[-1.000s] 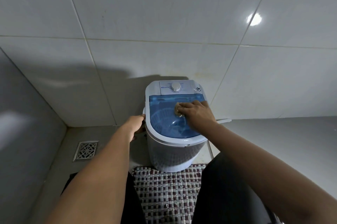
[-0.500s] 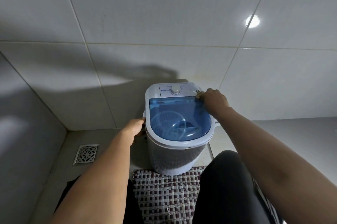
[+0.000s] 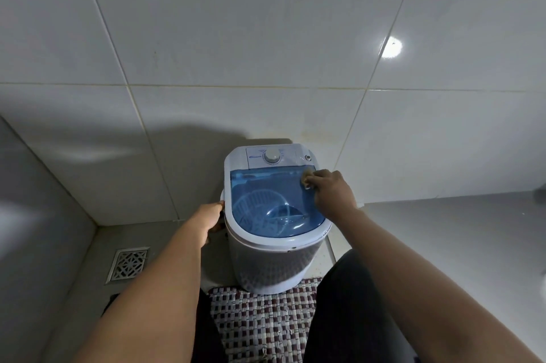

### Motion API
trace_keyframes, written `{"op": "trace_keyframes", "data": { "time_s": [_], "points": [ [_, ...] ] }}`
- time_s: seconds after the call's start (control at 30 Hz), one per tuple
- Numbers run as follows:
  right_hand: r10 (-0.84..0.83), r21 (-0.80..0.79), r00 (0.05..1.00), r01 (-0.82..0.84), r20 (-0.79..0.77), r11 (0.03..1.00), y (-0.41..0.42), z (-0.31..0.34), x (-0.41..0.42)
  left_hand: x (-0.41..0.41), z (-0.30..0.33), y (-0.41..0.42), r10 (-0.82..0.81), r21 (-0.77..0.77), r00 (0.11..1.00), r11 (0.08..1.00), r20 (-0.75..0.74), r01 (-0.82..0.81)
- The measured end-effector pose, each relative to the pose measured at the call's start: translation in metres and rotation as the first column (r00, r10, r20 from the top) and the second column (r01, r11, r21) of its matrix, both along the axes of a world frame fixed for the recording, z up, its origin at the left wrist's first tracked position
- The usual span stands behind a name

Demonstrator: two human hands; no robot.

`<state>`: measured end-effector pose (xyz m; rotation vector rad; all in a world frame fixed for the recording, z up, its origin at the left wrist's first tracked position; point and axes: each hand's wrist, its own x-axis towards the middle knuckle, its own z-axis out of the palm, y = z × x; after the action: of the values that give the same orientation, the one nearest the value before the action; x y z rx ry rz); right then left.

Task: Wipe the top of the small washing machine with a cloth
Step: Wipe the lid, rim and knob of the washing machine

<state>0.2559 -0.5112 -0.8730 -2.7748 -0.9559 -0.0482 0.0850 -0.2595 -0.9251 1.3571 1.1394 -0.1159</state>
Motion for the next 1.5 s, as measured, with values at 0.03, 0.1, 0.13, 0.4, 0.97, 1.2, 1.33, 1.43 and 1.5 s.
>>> {"op": "trace_keyframes", "data": {
  "time_s": [0.03,0.1,0.13,0.4,0.97,1.2,1.33,1.43,1.5],
  "points": [
    [0.000,-0.017,1.000,0.000,0.008,1.000,-0.002,-0.002,-0.007,0.001,0.002,-0.002,0.006,-0.013,1.000,1.000,0.010,-0.005],
    [-0.002,-0.032,1.000,0.003,0.017,0.999,-0.005,-0.006,-0.022,0.000,0.005,-0.004,0.001,-0.030,1.000,1.000,0.026,0.000],
    [-0.003,-0.026,1.000,0.003,0.023,1.000,-0.008,-0.008,-0.030,0.000,0.007,-0.005,0.001,-0.038,0.999,0.999,0.035,0.001],
    [0.143,0.085,0.971,-0.161,0.189,0.983,-0.025,-0.025,-0.075,0.000,0.011,-0.008,-0.002,-0.045,0.999,0.999,0.053,0.004],
    [-0.051,-0.002,0.998,0.051,0.020,0.999,0.047,0.013,0.030,0.004,-0.010,0.009,-0.034,-0.009,0.999,0.999,-0.018,0.034],
    [-0.071,-0.028,0.997,0.072,0.018,0.997,0.043,0.006,0.020,0.005,0.004,-0.001,-0.037,0.024,0.999,0.999,0.024,0.036],
    [-0.075,-0.062,0.997,0.076,0.017,0.995,0.032,0.003,0.005,0.002,0.008,-0.002,-0.030,0.023,0.999,0.999,0.039,0.029],
    [-0.086,-0.062,0.996,0.085,-0.008,0.994,0.021,0.003,-0.017,0.002,0.002,0.001,-0.049,0.021,0.998,0.999,0.028,0.048],
    [-0.088,-0.054,0.996,0.088,0.002,0.995,0.011,-0.002,-0.038,0.002,0.009,-0.004,-0.054,0.004,0.998,0.999,0.045,0.054]
  ]
}}
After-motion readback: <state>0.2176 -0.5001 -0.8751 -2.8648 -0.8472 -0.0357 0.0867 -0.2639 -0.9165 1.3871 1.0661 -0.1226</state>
